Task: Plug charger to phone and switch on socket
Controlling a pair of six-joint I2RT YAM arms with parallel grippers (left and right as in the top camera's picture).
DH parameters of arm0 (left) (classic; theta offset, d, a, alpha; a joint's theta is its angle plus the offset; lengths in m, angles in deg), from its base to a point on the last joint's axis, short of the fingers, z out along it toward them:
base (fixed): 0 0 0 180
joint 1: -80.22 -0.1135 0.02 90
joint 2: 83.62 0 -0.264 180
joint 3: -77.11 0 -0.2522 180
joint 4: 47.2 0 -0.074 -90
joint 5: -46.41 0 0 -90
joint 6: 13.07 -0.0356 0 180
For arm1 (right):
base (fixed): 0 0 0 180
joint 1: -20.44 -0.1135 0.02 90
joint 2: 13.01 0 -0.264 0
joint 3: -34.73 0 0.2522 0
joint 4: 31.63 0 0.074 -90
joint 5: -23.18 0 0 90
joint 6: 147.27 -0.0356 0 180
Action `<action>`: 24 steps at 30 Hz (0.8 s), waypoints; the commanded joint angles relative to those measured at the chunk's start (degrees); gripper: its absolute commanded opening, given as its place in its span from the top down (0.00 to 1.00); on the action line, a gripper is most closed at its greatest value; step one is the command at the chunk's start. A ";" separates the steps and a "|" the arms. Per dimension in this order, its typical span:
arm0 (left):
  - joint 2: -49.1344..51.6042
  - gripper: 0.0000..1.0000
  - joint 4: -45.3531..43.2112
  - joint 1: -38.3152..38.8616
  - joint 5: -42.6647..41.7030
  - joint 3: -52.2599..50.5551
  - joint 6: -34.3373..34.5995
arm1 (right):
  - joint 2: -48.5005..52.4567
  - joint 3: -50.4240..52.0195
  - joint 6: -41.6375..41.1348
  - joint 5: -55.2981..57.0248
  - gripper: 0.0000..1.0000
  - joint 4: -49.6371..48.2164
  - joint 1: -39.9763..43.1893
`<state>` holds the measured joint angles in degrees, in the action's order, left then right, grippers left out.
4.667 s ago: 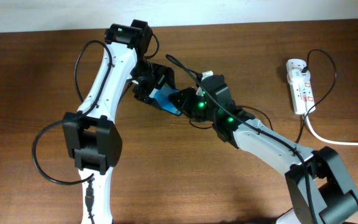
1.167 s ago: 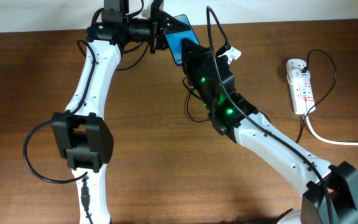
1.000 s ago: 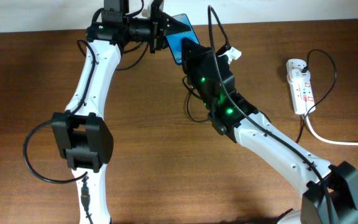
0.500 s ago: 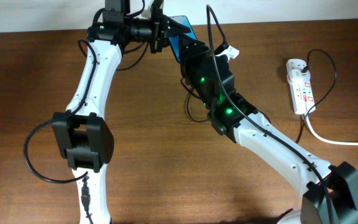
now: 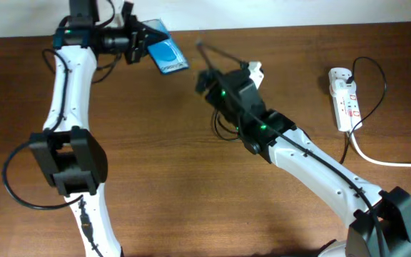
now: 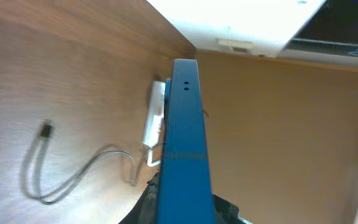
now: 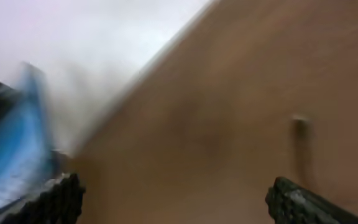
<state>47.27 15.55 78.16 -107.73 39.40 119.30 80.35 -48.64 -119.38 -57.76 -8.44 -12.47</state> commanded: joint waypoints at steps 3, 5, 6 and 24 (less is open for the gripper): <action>-0.28 1.00 5.51 -2.89 0.50 0.94 -11.52 | -2.23 -0.48 20.79 1.11 0.02 13.51 2.49; -0.28 1.00 7.48 -2.89 -0.17 0.94 -12.74 | -2.21 -0.52 25.77 -3.58 0.06 15.23 4.02; -0.28 1.00 7.63 -2.89 -0.83 0.94 -12.74 | -2.21 -0.61 25.88 -6.12 0.09 15.50 4.92; -0.28 1.00 8.81 3.65 2.49 0.94 -12.68 | 26.14 -12.96 20.98 -28.17 0.58 13.79 12.24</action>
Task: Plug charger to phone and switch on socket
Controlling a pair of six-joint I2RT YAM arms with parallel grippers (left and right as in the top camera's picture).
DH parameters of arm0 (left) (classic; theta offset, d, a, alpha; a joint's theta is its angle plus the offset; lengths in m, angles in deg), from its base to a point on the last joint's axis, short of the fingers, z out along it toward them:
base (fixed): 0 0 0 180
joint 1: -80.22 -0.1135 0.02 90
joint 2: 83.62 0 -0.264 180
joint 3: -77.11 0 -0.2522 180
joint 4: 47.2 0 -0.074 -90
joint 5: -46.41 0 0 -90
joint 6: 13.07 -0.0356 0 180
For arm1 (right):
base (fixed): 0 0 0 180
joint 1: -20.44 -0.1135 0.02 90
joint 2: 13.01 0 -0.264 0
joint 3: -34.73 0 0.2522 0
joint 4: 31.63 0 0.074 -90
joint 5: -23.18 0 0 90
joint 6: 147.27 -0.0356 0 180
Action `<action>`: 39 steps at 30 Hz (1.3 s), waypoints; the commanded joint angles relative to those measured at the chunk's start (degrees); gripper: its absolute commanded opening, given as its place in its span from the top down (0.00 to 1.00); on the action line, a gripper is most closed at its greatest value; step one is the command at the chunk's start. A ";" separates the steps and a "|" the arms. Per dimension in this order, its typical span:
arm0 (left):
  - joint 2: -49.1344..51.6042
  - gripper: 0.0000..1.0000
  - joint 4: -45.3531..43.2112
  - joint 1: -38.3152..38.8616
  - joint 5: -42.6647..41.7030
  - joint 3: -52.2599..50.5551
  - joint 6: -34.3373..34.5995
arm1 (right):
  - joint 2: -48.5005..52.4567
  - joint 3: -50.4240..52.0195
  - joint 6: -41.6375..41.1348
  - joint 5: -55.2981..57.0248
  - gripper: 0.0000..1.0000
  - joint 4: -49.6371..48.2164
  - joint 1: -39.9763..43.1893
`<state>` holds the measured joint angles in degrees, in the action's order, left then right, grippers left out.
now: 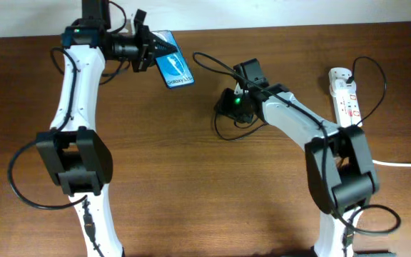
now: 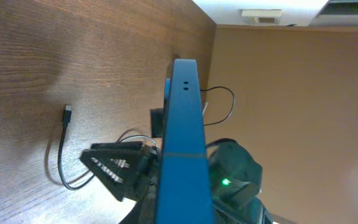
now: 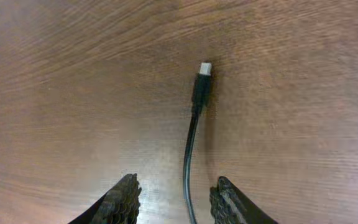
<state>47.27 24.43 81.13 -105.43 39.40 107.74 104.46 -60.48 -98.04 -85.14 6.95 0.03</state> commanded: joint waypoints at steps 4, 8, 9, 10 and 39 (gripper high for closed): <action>-0.28 1.00 -0.09 0.70 0.22 0.94 -1.11 | 4.76 -1.11 -0.39 -0.59 0.58 -4.28 -0.26; -0.28 1.00 -0.09 0.70 0.22 0.94 -1.11 | 6.49 -1.11 -0.42 -0.57 0.58 -7.61 -0.31; -0.28 1.00 -0.09 0.70 0.20 0.94 -1.11 | 6.75 -1.11 -0.42 -0.55 0.58 -8.46 -0.33; -0.28 1.00 -0.09 0.70 0.20 0.94 -1.11 | 7.06 -1.11 -0.44 -0.55 0.58 -9.25 -0.52; -0.28 1.00 -0.76 -0.59 -23.32 0.94 -11.30 | -37.46 9.51 23.21 -30.80 0.96 10.08 9.66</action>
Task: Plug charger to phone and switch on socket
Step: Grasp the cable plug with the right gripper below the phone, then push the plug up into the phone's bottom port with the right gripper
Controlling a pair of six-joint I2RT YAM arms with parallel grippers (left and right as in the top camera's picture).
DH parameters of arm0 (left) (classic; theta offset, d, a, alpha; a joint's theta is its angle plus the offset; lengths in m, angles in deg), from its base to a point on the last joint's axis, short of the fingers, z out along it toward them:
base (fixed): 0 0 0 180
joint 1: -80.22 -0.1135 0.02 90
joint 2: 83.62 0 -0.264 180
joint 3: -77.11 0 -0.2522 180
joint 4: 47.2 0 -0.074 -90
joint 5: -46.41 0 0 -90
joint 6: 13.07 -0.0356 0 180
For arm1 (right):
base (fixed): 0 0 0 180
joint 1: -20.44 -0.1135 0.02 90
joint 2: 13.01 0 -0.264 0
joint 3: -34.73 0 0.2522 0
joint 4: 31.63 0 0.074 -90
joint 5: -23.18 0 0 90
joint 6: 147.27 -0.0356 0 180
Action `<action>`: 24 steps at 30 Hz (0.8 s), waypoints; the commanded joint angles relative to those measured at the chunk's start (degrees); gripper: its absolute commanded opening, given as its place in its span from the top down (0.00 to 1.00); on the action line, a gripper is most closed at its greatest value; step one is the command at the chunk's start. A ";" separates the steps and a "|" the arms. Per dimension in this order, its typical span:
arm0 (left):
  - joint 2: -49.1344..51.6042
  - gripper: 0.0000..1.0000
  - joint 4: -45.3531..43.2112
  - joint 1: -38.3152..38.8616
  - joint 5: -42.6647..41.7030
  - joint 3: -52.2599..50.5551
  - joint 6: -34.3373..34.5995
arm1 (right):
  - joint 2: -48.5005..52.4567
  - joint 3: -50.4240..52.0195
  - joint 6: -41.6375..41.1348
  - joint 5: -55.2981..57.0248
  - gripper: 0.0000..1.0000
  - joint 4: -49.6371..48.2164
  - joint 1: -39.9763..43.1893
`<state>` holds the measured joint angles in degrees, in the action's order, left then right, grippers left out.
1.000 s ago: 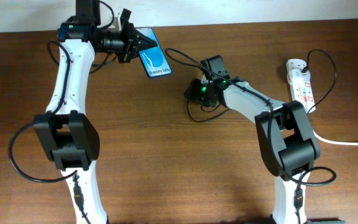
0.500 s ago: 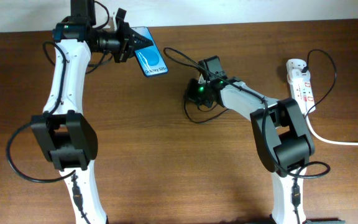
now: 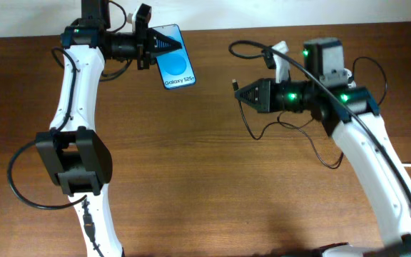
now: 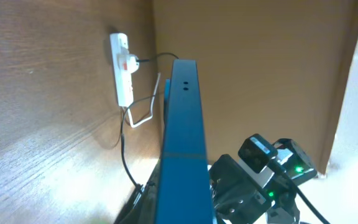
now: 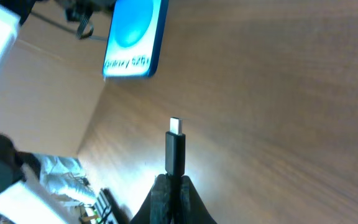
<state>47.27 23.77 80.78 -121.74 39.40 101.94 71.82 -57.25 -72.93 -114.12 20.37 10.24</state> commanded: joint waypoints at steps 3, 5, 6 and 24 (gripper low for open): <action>-0.28 1.00 -0.09 -0.07 -8.22 0.94 -6.45 | -7.63 16.68 -13.38 -0.02 0.96 -20.02 -8.41; -0.28 1.00 0.17 0.20 -9.77 0.94 -6.47 | -5.35 17.35 -18.10 6.32 0.96 -26.73 -15.43; -0.28 1.00 0.70 0.42 -9.79 0.94 -6.49 | -4.37 17.35 -20.26 7.61 0.96 -29.99 -17.25; -0.28 1.00 0.74 2.54 -9.09 0.94 -6.49 | -0.85 17.35 -25.75 10.91 0.96 -38.99 -18.67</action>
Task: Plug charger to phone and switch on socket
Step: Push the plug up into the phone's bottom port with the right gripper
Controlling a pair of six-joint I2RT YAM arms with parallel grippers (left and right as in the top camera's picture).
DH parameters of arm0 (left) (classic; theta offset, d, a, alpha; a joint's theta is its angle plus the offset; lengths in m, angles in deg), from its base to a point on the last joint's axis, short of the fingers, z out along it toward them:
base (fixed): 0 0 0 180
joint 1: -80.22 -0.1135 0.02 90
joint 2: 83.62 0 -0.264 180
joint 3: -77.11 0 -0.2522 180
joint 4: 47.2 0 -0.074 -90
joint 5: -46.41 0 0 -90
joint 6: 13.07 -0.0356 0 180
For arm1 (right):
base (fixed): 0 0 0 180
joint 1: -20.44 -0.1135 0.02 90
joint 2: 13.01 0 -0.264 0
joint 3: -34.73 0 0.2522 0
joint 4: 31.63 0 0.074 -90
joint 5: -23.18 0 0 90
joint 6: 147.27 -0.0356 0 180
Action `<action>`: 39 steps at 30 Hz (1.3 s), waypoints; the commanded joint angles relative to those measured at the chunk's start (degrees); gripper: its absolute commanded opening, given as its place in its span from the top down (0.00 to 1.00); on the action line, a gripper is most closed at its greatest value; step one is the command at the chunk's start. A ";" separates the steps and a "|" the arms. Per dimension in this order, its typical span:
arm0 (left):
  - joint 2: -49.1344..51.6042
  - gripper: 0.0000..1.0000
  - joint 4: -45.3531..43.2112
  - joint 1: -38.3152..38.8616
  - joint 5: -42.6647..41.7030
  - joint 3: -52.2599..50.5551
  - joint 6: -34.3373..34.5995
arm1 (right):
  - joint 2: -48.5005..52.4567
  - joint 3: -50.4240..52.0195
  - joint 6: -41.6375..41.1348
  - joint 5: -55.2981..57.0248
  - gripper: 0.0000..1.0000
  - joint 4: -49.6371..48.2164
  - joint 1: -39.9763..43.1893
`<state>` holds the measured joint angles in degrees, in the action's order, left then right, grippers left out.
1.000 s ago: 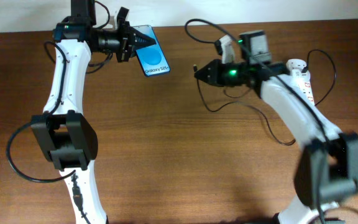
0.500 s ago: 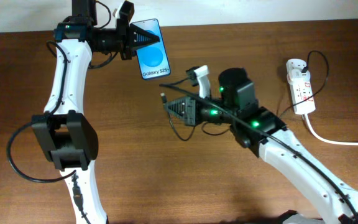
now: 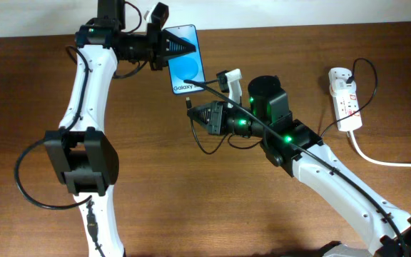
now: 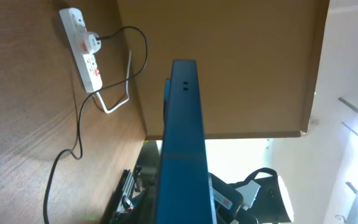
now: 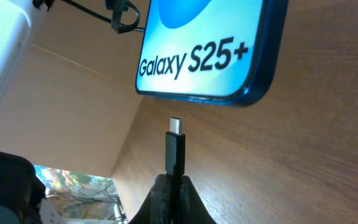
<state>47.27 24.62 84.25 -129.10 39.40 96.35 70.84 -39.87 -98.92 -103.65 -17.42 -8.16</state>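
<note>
My left gripper (image 3: 164,47) is shut on a blue phone (image 3: 185,58), held above the table at the back, its bottom edge facing the right arm. The left wrist view shows the phone (image 4: 183,137) edge-on. My right gripper (image 3: 204,118) is shut on the black charger plug (image 5: 175,152), whose metal tip (image 5: 176,125) sits just short of the phone's bottom edge (image 5: 210,93), apart from it. The cable (image 3: 207,148) loops below the gripper. The white socket strip (image 3: 344,98) lies at the far right with a plug in it.
A white cable (image 3: 387,160) runs from the socket strip off the right edge. The table's back edge and a light wall (image 3: 298,11) lie behind the phone. A brown panel (image 4: 229,62) fills the left wrist view's background.
My right gripper, holding the charger plug, has moved left and now sits close under the phone's bottom edge. The left gripper has shifted the phone a little to the right.
My left gripper held the phone at the back left throughout. The right gripper was first open near the phone, then open over the charger plug lying on the table. Later it held the plug raised at the right, and now the plug is just before the phone's bottom edge.
</note>
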 commanded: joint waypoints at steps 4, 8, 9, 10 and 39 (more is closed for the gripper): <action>-0.28 1.00 -0.09 -1.20 -1.73 0.94 -0.90 | 0.13 -0.02 0.22 0.48 0.96 -2.03 -0.26; -0.28 1.00 1.25 -1.14 -1.77 0.94 -0.92 | 0.13 -0.02 0.22 1.05 0.96 -2.03 -0.26; -0.28 1.00 1.27 -1.14 -1.84 0.94 -0.92 | 0.13 -0.02 0.22 1.18 0.96 -2.05 -0.24; -0.28 1.00 1.27 -1.14 -1.99 0.94 -0.92 | 0.11 -0.02 0.22 1.40 0.96 -2.03 -0.24; -0.28 1.00 1.20 -0.39 -4.66 0.94 -2.19 | 0.13 -0.02 -0.85 1.33 0.96 -3.69 1.99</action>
<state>47.27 25.70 83.86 -130.44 39.40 94.86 70.84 -39.87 -99.42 -103.31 -20.07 -7.12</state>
